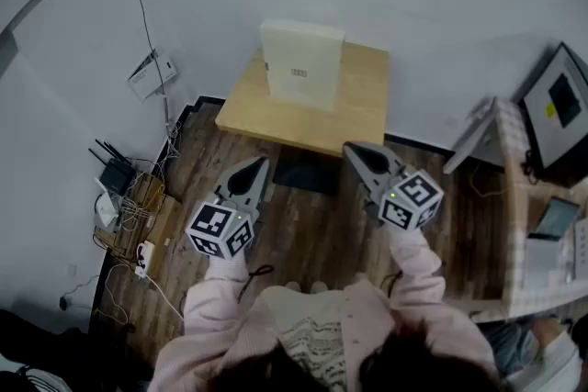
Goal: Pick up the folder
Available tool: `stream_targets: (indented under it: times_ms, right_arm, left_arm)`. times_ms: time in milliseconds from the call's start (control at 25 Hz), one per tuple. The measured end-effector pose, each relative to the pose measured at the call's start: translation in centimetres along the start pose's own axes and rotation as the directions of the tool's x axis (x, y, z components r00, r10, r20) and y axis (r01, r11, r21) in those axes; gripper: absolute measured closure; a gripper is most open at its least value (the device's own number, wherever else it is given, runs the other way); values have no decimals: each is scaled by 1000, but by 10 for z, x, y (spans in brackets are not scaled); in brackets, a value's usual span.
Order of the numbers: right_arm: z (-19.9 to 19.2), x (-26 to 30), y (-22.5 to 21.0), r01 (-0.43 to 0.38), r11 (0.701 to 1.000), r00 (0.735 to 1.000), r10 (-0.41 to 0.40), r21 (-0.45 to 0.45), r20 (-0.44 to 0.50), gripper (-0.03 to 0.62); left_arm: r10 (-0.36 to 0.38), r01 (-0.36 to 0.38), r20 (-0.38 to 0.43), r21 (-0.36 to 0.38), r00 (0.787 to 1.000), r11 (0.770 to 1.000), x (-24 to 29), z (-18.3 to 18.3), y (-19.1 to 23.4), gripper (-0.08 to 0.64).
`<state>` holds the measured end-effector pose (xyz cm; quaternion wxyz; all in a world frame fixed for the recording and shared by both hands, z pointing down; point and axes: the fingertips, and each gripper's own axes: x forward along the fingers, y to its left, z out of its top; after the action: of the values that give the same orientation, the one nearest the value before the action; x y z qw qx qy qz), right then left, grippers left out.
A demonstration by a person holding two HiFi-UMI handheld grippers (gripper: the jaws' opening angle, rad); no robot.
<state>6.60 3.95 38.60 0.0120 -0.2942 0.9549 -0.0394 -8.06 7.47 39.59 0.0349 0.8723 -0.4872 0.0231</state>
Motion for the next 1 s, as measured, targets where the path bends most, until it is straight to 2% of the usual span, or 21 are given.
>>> stream_targets:
  times_ms: [560, 1000]
  right_arm:
    - [6, -4, -11, -6, 1000, 1000, 6, -19, 13, 606]
    - [-5, -5, -30, -27, 1000, 999, 27, -10, -20, 606]
  left_arm:
    - [6, -6, 16, -10, 1000, 1000, 12, 2, -4, 561]
    - [23, -22, 20, -31, 1000, 999, 26, -2, -10, 561]
